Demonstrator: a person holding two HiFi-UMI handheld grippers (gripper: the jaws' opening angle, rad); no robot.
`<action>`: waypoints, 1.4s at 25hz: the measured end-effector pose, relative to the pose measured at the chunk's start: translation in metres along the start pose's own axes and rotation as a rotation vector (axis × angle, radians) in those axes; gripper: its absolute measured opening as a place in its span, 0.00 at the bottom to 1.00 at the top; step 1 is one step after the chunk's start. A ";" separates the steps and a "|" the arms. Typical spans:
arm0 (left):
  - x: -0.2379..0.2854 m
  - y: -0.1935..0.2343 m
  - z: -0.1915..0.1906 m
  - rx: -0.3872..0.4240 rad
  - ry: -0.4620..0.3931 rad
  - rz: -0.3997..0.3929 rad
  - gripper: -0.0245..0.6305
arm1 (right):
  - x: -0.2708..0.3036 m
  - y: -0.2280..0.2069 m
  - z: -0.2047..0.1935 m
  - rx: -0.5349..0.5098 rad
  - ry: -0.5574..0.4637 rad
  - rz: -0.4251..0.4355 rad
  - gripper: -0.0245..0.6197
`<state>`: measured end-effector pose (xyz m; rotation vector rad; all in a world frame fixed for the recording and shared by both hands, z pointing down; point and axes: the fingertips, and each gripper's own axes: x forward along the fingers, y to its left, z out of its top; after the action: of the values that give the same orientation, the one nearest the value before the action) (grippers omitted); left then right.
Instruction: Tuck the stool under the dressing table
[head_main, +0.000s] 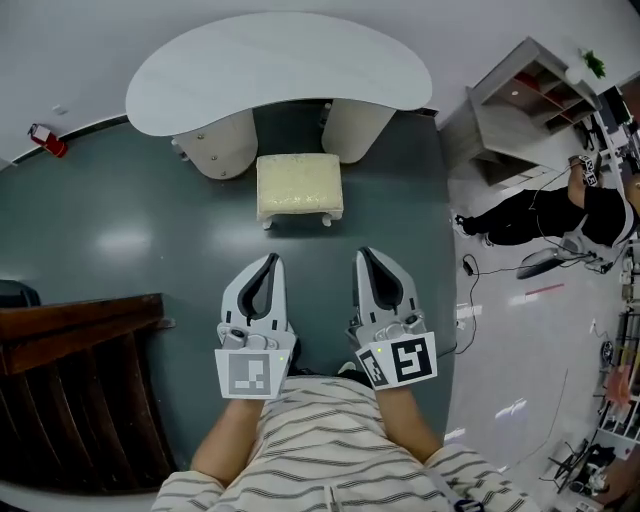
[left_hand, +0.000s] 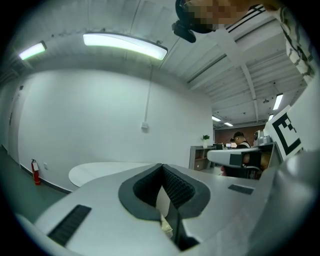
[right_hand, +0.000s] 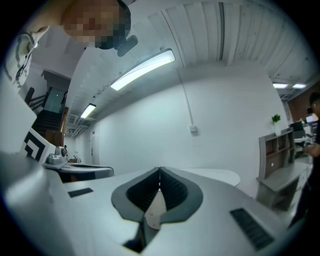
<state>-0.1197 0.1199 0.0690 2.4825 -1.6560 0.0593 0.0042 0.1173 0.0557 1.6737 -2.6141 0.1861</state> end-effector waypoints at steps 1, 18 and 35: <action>0.005 0.006 -0.003 -0.001 0.009 -0.006 0.05 | 0.008 0.000 -0.002 -0.001 0.004 -0.008 0.06; 0.085 0.042 -0.069 -0.044 0.107 0.011 0.05 | 0.087 -0.043 -0.063 0.013 0.084 -0.047 0.06; 0.159 0.050 -0.183 -0.032 0.197 0.196 0.05 | 0.138 -0.113 -0.203 0.055 0.265 0.036 0.06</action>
<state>-0.0945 -0.0167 0.2744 2.2032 -1.7914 0.2870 0.0410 -0.0302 0.2793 1.5001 -2.4634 0.4509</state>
